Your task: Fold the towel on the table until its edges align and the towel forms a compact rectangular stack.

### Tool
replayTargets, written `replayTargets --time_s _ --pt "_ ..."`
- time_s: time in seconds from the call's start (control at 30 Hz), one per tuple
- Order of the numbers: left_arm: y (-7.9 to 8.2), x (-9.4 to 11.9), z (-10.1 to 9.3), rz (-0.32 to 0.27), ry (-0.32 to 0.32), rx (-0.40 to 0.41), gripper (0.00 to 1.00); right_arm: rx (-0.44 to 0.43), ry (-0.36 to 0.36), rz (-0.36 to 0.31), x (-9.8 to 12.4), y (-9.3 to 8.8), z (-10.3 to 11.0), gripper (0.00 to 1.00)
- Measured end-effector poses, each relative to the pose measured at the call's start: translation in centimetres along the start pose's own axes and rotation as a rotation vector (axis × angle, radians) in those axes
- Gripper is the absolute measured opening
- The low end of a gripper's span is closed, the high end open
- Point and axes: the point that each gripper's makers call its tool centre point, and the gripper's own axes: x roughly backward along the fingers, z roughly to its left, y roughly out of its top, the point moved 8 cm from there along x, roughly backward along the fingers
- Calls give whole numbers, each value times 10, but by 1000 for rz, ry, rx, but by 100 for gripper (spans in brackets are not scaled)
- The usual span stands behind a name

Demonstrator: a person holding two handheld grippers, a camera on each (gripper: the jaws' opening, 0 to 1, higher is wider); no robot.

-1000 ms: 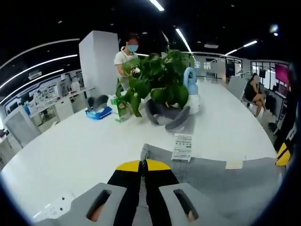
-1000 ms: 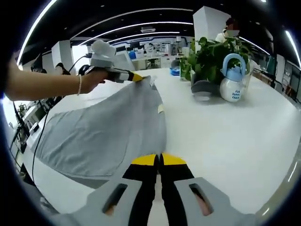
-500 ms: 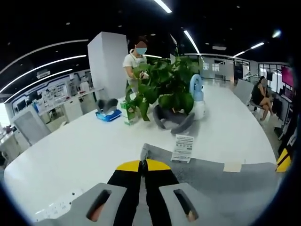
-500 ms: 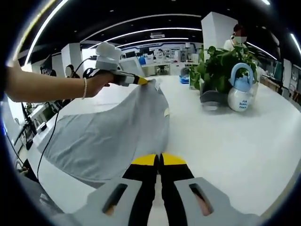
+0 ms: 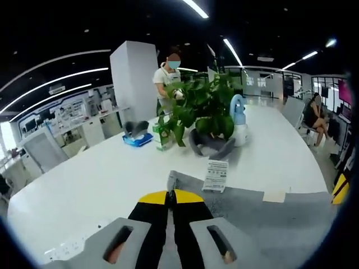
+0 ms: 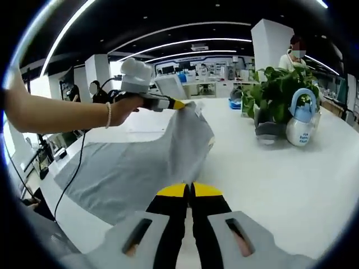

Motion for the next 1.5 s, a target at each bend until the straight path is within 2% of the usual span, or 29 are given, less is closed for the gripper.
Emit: replayTargets --time_s 0.17,0.5,0.73,1.0,1.1,1.5 --pt "-3 15 12 -25 9 49 2 35 14 -8 -2 9 16 0" --pt "-2 39 26 -44 22 55 2 69 55 -30 -2 21 54 0" --pt "-10 56 32 -70 37 105 2 93 81 -28 -2 22 78 0" --pt "-21 78 48 -68 53 93 2 112 137 -15 -7 20 111 0" --pt "-25 86 54 -75 60 124 2 117 149 -7 -8 19 123 0" --pt "-39 114 72 -81 66 126 2 137 200 7 -14 21 169 0"
